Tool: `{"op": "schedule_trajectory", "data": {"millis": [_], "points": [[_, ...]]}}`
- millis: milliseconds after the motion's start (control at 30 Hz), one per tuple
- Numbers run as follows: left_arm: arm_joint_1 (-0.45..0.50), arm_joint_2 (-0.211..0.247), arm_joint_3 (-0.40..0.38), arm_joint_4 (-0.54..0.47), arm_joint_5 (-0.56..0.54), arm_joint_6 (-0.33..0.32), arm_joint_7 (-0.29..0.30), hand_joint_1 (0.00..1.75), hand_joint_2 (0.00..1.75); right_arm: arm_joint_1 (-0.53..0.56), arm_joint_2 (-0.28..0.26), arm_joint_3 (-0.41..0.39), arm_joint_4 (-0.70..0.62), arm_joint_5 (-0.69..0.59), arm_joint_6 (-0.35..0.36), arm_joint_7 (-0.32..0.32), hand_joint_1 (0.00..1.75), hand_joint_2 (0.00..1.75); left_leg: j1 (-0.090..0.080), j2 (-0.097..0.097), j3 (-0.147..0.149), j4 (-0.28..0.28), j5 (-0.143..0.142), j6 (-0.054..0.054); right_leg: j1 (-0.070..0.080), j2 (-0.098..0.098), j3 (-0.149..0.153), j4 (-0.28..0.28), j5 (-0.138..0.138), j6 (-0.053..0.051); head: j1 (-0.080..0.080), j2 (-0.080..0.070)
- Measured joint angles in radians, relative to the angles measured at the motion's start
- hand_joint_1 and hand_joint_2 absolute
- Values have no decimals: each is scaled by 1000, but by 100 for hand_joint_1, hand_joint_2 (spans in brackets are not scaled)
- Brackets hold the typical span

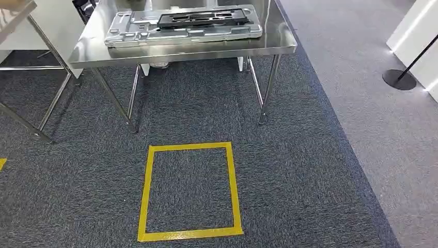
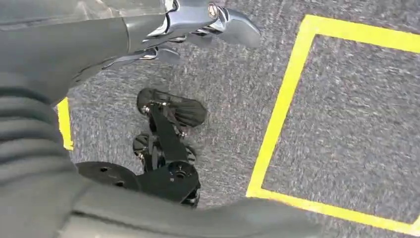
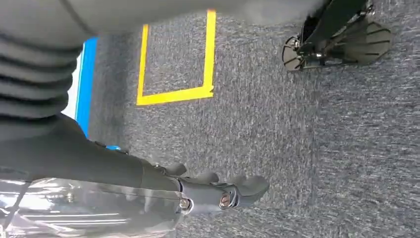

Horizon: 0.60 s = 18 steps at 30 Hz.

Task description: Take the parts from the cabinet and place them on the table.

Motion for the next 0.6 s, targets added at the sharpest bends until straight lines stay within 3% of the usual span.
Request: {"op": "schedule_trajectory", "data": {"millis": [67,100,133,600], "points": [[4,-1,-23,0,15,7,13,0,175,4,-5,26,-2,-28,2,1,0,175,1,0,0,0,1,-2,1,0,0,0,0,-1,0,0],[8,-2,-37,0,23,9,19,0,0,7,-7,43,-4,-53,6,1,0,175,1,0,0,0,1,-2,1,0,0,0,0,-1,0,0],[10,-2,-49,0,33,11,26,0,0,10,-9,56,-5,-72,9,1,0,0,1,0,0,-1,2,-3,1,0,0,0,0,-1,0,0],[50,-2,-297,-19,171,55,118,0,0,57,-29,322,-39,-387,53,3,0,0,-2,0,-1,0,2,-3,1,0,1,-3,3,3,1,0]]}}
